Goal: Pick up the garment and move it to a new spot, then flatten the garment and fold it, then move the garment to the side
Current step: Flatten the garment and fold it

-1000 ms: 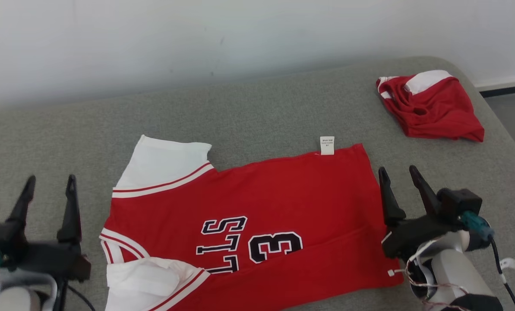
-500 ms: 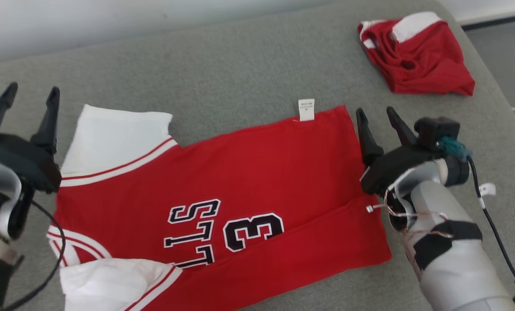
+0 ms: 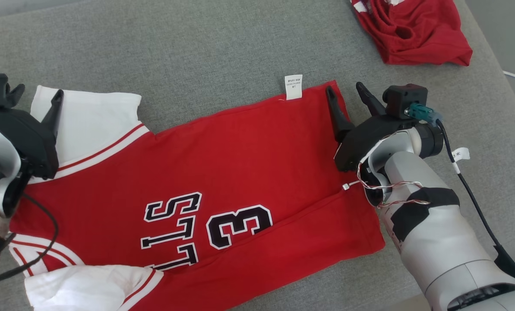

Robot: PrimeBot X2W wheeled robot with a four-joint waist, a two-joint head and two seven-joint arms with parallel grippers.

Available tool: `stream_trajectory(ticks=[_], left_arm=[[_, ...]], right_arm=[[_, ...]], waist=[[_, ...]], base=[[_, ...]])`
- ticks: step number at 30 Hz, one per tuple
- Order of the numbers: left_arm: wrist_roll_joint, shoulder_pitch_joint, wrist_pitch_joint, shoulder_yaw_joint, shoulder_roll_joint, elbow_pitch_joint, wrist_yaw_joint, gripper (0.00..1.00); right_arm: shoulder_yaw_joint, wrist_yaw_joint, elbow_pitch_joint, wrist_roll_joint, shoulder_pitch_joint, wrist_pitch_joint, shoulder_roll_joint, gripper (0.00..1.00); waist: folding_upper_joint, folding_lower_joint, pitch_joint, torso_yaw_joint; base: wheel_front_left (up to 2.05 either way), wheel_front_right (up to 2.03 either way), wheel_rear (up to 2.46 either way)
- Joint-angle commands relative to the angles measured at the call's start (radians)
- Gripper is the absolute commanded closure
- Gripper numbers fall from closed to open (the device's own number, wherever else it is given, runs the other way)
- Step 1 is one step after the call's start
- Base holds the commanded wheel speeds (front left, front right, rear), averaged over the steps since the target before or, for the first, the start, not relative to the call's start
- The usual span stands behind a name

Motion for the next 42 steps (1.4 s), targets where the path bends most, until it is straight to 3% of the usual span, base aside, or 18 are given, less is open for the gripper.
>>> stream_trajectory(ticks=[1,12,13,14,15,16,17,18,31,42], left_arm=[[-0.007,-0.023,0.002,-0.011,0.013,0.021,0.001,0.00],[-0.059,-0.109,0.015,-0.089,0.001,0.120,0.001,0.00],[-0.078,-0.118,0.021,-0.100,-0.007,0.137,0.001,0.00],[-0.088,-0.124,0.023,-0.104,-0.011,0.146,0.001,0.00],[-0.100,-0.128,0.029,-0.109,-0.015,0.155,0.001,0.00],[-0.116,-0.132,0.038,-0.114,-0.019,0.162,0.001,0.00],[-0.125,-0.136,0.045,-0.119,-0.020,0.172,0.001,0.45],[-0.122,-0.141,0.047,-0.134,-0.019,0.173,0.001,1.00],[-0.205,-0.141,-0.120,-0.190,-0.031,0.155,0.001,1.00],[-0.292,0.042,-0.317,-0.181,-0.025,0.019,0.002,1.00]], right_arm=[[0.012,-0.003,0.018,0.013,-0.019,0.003,0.012,0.00],[0.067,-0.003,0.109,0.044,-0.092,0.021,0.025,0.00],[0.073,-0.003,0.127,0.047,-0.102,0.027,0.025,0.07],[0.076,-0.003,0.132,0.050,-0.109,0.023,0.026,0.27],[0.079,-0.003,0.137,0.051,-0.114,0.020,0.027,0.91],[0.083,-0.003,0.141,0.053,-0.120,0.016,0.028,1.00],[0.086,-0.003,0.144,0.055,-0.127,0.012,0.029,1.00],[0.090,-0.003,0.147,0.057,-0.132,0.008,0.031,1.00],[0.125,-0.003,0.176,0.088,-0.122,-0.048,-0.003,1.00],[0.170,-0.003,0.092,0.152,0.046,-0.073,-0.069,1.00]], waist=[[-0.0002,-0.0001,0.004,0.000],[-0.0002,-0.0001,0.036,0.004],[-0.0002,-0.0001,0.042,0.005],[-0.0002,-0.0001,0.045,0.005],[-0.0002,-0.0001,0.048,0.004],[-0.0002,-0.0001,0.051,0.004],[-0.0002,-0.0001,0.054,0.004],[-0.0002,-0.0001,0.055,0.004],[-0.0002,-0.0001,-0.023,0.045],[-0.0002,-0.0001,-0.145,0.090]], base=[[0.00,0.00,0.00],[0.00,0.00,0.00],[0.00,0.00,0.00],[0.00,0.00,0.00],[0.00,0.00,0.00],[0.00,0.00,0.00],[0.00,0.00,0.00],[0.00,0.00,0.00],[0.00,0.00,0.00],[0.00,0.00,0.00]])
